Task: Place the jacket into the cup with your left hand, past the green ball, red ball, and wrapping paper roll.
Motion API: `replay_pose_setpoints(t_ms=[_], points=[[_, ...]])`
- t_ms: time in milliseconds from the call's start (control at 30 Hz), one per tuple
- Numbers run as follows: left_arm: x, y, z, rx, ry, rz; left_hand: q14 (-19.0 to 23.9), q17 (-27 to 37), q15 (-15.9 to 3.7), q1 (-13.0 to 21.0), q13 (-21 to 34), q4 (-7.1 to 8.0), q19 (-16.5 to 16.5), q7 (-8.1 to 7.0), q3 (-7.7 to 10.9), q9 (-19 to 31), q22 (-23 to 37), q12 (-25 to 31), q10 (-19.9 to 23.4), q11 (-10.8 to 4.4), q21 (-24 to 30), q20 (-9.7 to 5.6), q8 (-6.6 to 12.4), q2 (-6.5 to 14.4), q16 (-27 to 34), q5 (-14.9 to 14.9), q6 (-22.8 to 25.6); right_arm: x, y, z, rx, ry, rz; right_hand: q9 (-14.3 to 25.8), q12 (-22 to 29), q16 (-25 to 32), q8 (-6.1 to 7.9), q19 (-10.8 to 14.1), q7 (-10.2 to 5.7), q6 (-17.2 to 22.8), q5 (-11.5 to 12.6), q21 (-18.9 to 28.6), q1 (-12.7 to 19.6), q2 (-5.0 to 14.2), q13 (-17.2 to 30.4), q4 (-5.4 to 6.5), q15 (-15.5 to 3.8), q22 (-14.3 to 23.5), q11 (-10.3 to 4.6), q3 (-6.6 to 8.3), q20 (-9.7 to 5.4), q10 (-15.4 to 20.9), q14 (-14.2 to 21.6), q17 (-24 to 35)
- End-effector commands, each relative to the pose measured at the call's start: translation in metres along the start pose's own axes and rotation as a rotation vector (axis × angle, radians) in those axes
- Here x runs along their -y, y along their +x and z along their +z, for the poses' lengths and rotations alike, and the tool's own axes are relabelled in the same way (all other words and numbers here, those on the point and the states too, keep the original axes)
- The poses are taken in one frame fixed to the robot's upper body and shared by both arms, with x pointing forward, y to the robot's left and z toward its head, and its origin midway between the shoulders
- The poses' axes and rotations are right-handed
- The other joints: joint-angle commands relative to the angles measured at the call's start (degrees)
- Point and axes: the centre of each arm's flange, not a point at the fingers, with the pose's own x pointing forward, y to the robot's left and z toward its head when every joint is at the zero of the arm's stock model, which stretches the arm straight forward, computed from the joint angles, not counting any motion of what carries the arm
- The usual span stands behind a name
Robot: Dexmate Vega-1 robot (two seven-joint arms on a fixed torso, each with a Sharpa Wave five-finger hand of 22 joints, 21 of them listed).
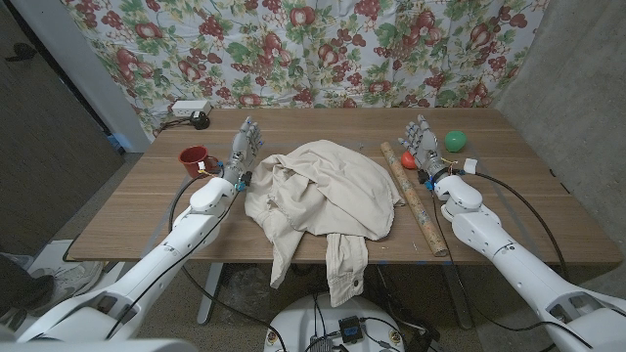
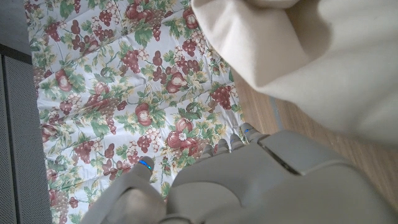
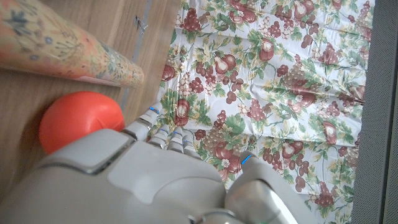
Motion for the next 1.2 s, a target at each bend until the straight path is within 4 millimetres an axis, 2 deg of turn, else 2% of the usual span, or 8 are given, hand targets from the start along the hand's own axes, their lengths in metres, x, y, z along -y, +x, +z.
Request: replay_pose_setpoints(t_ms=[33, 200, 300, 400, 533, 700, 900, 1200], points=[[-0.01, 0.0, -0.003, 0.001, -0.013, 0.011, -14.9, 0.2, 0.06, 0.0, 0.2, -0.03, -5.2, 0.17, 0.4, 0.2, 0.1, 0.3, -16.0, 0.02, 0.3, -0.02, 0.43, 7.9, 0.3, 0.4, -18.7, -0.009, 0.001, 0.0, -0.009, -0.021, 0.011, 0.2, 0.2, 0.3, 0.27, 0.4, -0.06, -0.3, 0.3, 0.2, 0.1, 3.43, 0.1, 0.09, -0.05, 0.3, -0.04, 0.31, -1.38, -0.6, -0.5, 0.1], [-0.011, -0.001, 0.001, 0.015, -0.008, 0.012, -14.7, 0.2, 0.17, 0.0, 0.2, -0.03, -5.3, 0.03, 0.38, 0.2, 0.1, 0.4, -15.8, 0.07, 0.3, 0.53, 0.53, 7.9, 0.4, 0.4, -18.4, -0.013, 0.004, 0.001, -0.003, -0.022, 0.023, 0.2, 0.3, 0.3, 0.3, 0.4, -0.05, -0.2, 0.4, 0.2, 0.1, 3.45, 0.1, 0.09, -0.03, 0.3, 0.03, 0.28, -1.37, -0.5, -0.4, 0.1], [-0.011, 0.0, 0.003, 0.029, 0.006, -0.005, -14.0, 0.2, 0.69, 0.0, 0.2, -0.05, -5.0, -0.8, 0.35, 0.2, 0.1, 0.6, -15.2, -0.09, 0.4, 2.36, 0.85, 7.9, 0.6, 0.4, -17.5, -0.014, 0.005, 0.002, -0.003, -0.025, 0.028, 0.2, 0.3, 0.4, 0.34, 0.4, -0.09, -0.1, 0.4, 0.2, 0.1, 3.45, 0.1, 0.09, -0.06, 0.3, 0.0, 0.26, -1.37, -0.3, -0.4, 0.1], [-0.01, -0.004, 0.004, 0.036, 0.009, 0.022, -13.6, 0.2, 0.74, 0.0, 0.2, -0.07, -4.9, -1.69, 0.35, 0.2, 0.1, 0.7, -14.9, -0.08, 0.4, 3.05, 1.02, 7.8, 0.7, 0.4, -16.9, -0.013, 0.007, 0.003, -0.002, -0.028, 0.033, 0.2, 0.5, 0.4, 0.59, 0.4, -0.17, 0.6, 0.4, 0.2, 0.1, 3.44, 0.1, 0.09, -0.14, 0.3, 0.0, 0.22, -1.31, 0.2, -0.2, 0.1], [-0.008, -0.005, 0.013, 0.058, 0.04, 0.017, -11.4, 0.2, 1.04, 0.1, 0.2, -0.25, -3.7, -3.25, 0.27, 0.1, 0.1, 1.1, -13.6, -0.38, 0.9, 6.24, 1.42, 7.5, 1.3, 0.3, -15.1, -0.013, 0.01, 0.003, 0.002, -0.026, 0.036, 0.2, 0.8, 0.6, 0.84, 0.9, -0.35, 1.4, 0.4, 0.4, 0.1, 3.44, 0.1, 0.08, -0.21, 0.3, 0.26, 0.17, -1.27, 1.0, 0.4, 0.1], [-0.006, -0.002, 0.023, 0.077, 0.076, 0.004, -10.0, 0.2, 1.28, 0.2, 0.2, -0.38, -2.9, -3.76, 0.22, 0.1, 0.1, 1.4, -12.6, -0.66, 1.2, 8.08, 1.52, 7.3, 1.6, 0.3, -14.1, -0.012, 0.013, 0.003, 0.004, -0.024, 0.035, 0.2, 0.8, 0.7, 0.89, 1.2, -0.26, 1.6, 0.4, 0.5, 0.1, 3.44, 0.1, 0.07, -0.14, 0.3, 0.22, 0.14, -1.29, 1.2, 0.7, 0.1], [-0.003, 0.005, 0.028, 0.085, 0.102, -0.001, -9.3, 0.2, 1.72, 0.3, 0.2, -0.47, -2.5, -4.3, 0.19, 0.1, 0.0, 1.5, -12.0, -0.78, 1.4, 8.76, 1.65, 7.2, 1.6, 0.2, -13.1, -0.01, 0.016, 0.003, 0.004, -0.022, 0.031, 0.2, 0.8, 0.7, 0.89, 1.2, -0.22, 1.8, 0.5, 0.5, 0.1, 3.44, 0.1, 0.06, -0.11, 0.3, 0.43, 0.11, -1.24, 1.5, 0.7, 0.1], [0.002, 0.011, 0.033, 0.095, 0.128, -0.02, -9.0, 0.2, 1.67, 0.4, 0.2, -0.58, -2.1, -4.68, 0.17, 0.1, 0.0, 1.6, -11.4, -0.92, 1.5, 8.9, 1.74, 7.0, 1.6, 0.2, -12.3, -0.006, 0.017, 0.004, 0.014, -0.027, 0.028, 0.2, 0.8, 0.7, 0.93, 1.3, -0.21, 2.1, 0.5, 0.4, 0.1, 3.43, 0.1, 0.06, -0.16, 0.3, 0.38, 0.07, -1.25, 1.6, 0.9, 0.1]])
